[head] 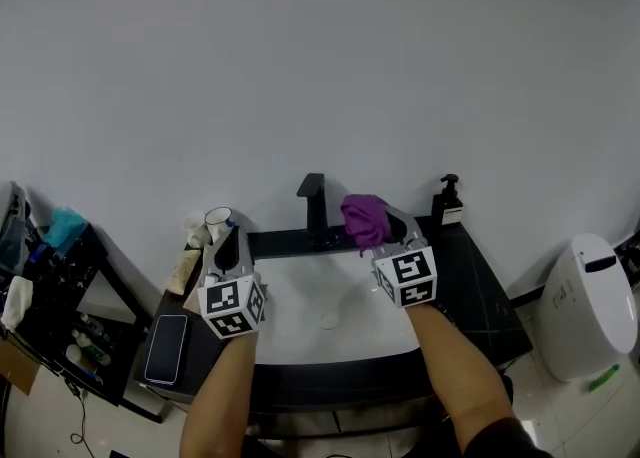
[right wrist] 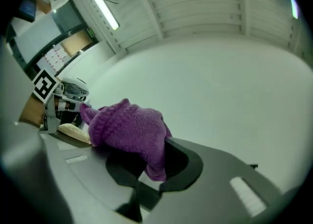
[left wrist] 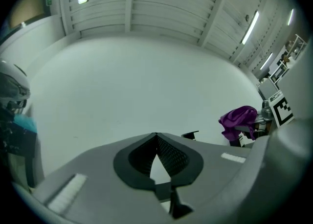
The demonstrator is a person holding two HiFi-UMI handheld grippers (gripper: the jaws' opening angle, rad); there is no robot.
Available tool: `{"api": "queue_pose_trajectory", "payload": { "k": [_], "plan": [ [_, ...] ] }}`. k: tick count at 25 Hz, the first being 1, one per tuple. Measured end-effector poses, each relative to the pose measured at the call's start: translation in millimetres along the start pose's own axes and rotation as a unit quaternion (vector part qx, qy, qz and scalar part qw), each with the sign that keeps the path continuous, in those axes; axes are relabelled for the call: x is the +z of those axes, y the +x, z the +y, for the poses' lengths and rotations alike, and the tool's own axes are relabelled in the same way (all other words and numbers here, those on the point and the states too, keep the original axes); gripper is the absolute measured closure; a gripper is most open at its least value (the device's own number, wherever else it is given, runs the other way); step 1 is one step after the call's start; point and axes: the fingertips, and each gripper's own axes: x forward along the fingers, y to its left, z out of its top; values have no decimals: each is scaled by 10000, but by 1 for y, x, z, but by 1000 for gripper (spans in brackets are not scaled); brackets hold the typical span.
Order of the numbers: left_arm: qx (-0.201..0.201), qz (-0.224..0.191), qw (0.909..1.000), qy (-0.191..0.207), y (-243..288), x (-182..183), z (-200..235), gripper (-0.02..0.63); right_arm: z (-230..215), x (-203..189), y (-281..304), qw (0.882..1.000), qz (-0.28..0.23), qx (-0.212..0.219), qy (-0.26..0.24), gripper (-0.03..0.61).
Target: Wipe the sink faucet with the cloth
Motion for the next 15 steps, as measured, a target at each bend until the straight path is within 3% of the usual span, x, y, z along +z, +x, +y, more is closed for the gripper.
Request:
{"api": "queue_pose_trajectory", "payload": {
  "k": [4,9,11,15],
  "plan": [
    [-68,329,9994,74,31,-12,-18,597,-10,-47,-3,9980,448,-148,415,523],
    [-555,511,9944,736,34,-50,-44,597,8,-58,-2,9943,681,151,804,522],
    [-840,562,9931,600,35,-51,-52,597,16,-58,3,9941,718,256,768,523],
    [-1029,632,9925,162,27,-52,-57,597,15,-64,1,9922,937,168,810,523]
  ]
}}
